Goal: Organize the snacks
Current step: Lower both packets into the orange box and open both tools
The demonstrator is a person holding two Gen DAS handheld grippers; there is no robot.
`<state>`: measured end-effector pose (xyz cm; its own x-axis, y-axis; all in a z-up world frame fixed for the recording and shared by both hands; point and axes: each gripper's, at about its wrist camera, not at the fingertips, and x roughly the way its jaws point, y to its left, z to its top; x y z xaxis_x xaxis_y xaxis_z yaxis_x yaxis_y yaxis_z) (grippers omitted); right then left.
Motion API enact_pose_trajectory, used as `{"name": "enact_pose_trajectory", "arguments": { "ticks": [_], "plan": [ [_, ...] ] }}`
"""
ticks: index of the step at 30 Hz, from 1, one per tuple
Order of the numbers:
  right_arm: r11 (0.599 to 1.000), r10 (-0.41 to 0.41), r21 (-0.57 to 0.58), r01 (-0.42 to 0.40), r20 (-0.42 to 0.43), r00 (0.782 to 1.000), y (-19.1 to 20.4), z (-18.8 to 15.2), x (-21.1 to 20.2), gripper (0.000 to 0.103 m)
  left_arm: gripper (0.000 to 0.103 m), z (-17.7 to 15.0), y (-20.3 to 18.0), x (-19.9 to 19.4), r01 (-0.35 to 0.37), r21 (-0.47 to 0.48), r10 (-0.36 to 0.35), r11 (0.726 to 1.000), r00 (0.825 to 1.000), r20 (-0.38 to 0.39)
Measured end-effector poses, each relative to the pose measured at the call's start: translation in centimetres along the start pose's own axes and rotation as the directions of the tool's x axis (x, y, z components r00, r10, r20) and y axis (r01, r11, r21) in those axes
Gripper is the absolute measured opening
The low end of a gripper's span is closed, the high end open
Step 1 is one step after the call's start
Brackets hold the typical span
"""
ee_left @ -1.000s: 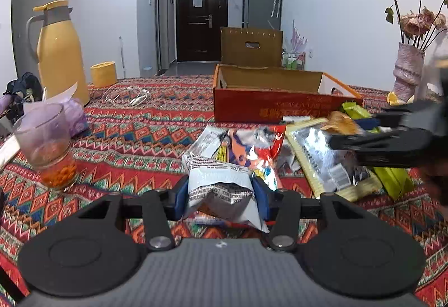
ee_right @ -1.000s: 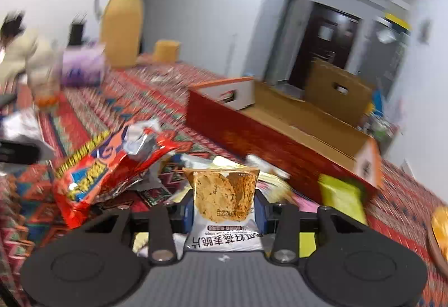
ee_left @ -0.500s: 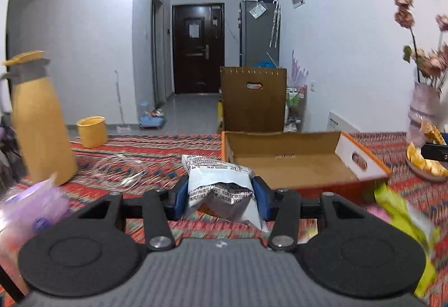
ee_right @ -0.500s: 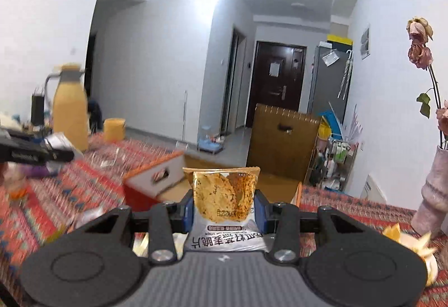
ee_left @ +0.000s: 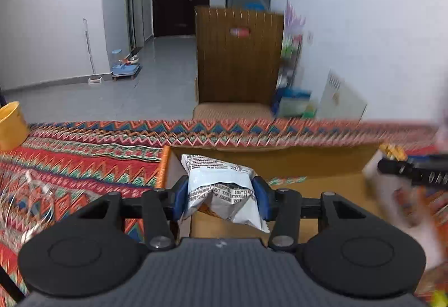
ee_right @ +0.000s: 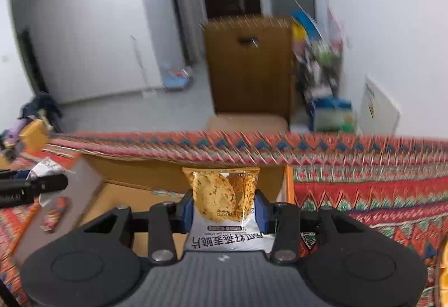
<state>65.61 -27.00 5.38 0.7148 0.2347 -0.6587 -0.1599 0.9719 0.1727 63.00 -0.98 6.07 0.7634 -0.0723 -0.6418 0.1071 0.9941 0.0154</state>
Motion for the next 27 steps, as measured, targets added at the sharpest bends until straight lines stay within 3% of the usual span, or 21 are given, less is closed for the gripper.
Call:
{"name": "enact_pose_trajectory", "arguments": {
  "ticks": [3,4,6,7,10,17,20,24,27],
  "plan": [
    [0.996,-0.071,-0.049,0.07,-0.006,0.997,0.5,-0.1,2.7,0.045,0.053,-0.5,-0.3,3.2,-0.066,0.043,0.067,0.997,0.997,-0.027],
    [0.99,-0.113,-0.084,0.113,0.008,0.994,0.9,-0.3,3.2,0.051,0.058,-0.8,-0.2,3.6,-0.091,0.047,0.092,0.995,0.995,-0.022],
    [0.988,-0.103,-0.114,0.103,0.002,0.995,1.4,-0.4,3.5,0.066,0.062,-1.1,0.5,3.9,-0.031,0.018,0.032,0.999,0.998,-0.049],
    [0.987,-0.104,-0.124,0.106,0.02,0.994,1.7,-0.4,3.4,0.08,0.067,-1.3,0.7,3.7,-0.014,0.002,0.014,1.0,0.999,-0.041],
    [0.987,-0.106,-0.12,0.111,0.044,0.993,1.8,-1.0,3.1,0.08,0.073,-1.7,0.7,3.6,0.001,0.009,0.0,1.0,0.999,-0.037],
    [0.994,-0.069,-0.084,0.074,0.069,0.995,0.8,-1.8,2.6,0.08,0.076,-1.7,1.3,2.8,0.029,-0.03,-0.029,0.999,1.0,-0.001],
    [0.996,-0.039,-0.083,0.045,0.073,0.997,0.8,-2.2,1.9,0.08,0.08,-1.3,1.4,1.7,-0.036,-0.033,0.037,0.999,0.999,0.014],
    [0.996,-0.05,-0.065,0.056,0.09,0.995,1.0,-1.9,0.6,0.08,0.084,0.3,1.6,-3.4,-0.023,-0.065,0.027,0.998,0.998,0.062],
    [0.996,-0.02,-0.081,0.033,0.151,0.988,2.3,-1.7,-3.3,0.081,0.087,0.7,2.0,-8.6,-0.005,-0.071,0.013,0.997,0.994,0.113]
  ]
}}
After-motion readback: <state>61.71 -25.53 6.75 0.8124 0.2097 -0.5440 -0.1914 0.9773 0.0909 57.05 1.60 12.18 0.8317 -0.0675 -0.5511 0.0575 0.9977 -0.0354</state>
